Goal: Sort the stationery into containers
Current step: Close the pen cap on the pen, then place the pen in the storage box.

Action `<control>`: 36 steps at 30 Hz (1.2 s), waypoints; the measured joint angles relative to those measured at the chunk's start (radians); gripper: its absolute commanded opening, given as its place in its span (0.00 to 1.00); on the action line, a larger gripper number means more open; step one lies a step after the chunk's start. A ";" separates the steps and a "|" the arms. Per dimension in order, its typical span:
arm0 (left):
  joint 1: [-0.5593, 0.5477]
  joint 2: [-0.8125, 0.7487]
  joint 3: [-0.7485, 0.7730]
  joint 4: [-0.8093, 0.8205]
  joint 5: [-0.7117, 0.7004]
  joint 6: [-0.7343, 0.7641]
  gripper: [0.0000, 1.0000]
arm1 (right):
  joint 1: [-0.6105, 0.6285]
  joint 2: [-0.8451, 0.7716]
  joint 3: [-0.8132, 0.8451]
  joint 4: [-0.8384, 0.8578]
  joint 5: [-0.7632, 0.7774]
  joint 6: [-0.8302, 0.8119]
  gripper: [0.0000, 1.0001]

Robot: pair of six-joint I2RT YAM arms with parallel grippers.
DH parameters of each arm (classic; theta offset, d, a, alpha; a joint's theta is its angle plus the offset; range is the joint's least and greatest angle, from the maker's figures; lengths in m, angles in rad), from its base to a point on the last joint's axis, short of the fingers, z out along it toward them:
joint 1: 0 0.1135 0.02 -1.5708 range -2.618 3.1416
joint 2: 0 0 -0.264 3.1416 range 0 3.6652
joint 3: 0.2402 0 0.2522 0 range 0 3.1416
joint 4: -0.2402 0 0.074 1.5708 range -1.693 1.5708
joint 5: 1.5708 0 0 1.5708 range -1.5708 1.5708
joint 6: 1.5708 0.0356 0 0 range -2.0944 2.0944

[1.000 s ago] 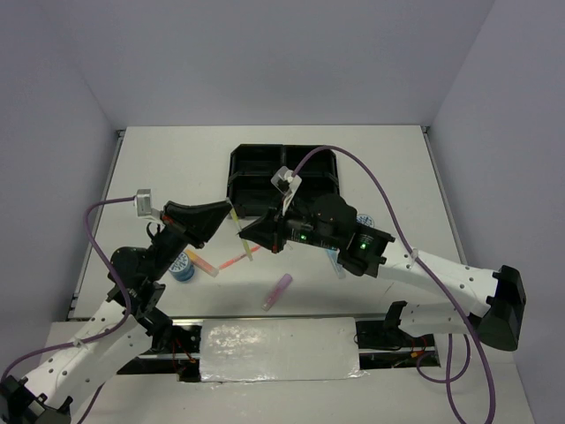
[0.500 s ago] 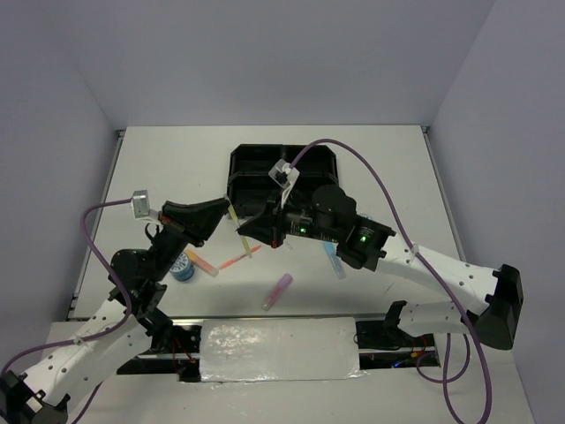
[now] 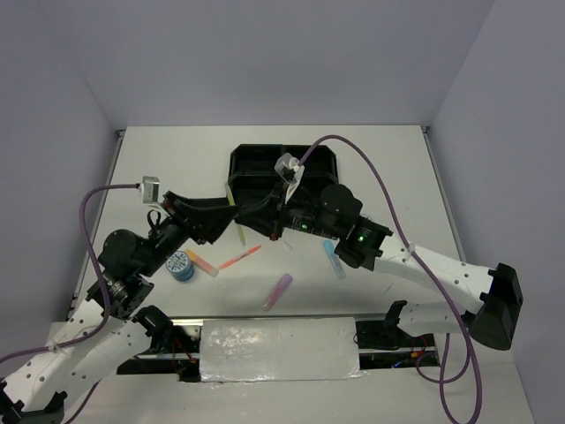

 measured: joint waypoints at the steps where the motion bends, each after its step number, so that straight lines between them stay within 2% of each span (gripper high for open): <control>1: -0.005 0.004 0.011 -0.042 0.003 0.003 0.98 | -0.003 0.000 -0.005 0.030 0.009 -0.002 0.00; 5: -0.011 0.032 0.065 -0.192 -0.008 0.014 0.99 | -0.009 0.000 -0.014 0.101 0.038 -0.010 0.00; 11: -0.011 0.054 0.246 -0.336 -0.043 0.049 0.99 | -0.045 0.013 -0.014 0.112 0.074 -0.047 0.00; 15: -0.012 0.039 0.388 -0.478 -0.156 0.091 0.99 | -0.120 0.046 0.014 0.031 0.109 -0.179 0.00; 19: -0.011 0.028 0.478 -0.693 -0.318 0.150 0.99 | -0.198 0.092 0.075 -0.106 0.143 -0.397 0.00; 22: -0.012 0.029 0.476 -0.862 -0.402 0.196 0.99 | -0.251 0.142 0.132 -0.193 0.188 -0.555 0.00; 25: -0.011 0.016 0.406 -0.966 -0.451 0.248 0.99 | -0.305 0.203 0.167 -0.254 0.253 -0.706 0.00; 29: -0.011 -0.039 0.285 -1.027 -0.455 0.286 0.99 | -0.375 0.309 0.234 -0.402 0.314 -0.863 0.00; 36: -0.011 -0.113 0.268 -1.022 -0.428 0.327 0.99 | -0.470 0.392 0.247 -0.553 0.351 -0.983 0.00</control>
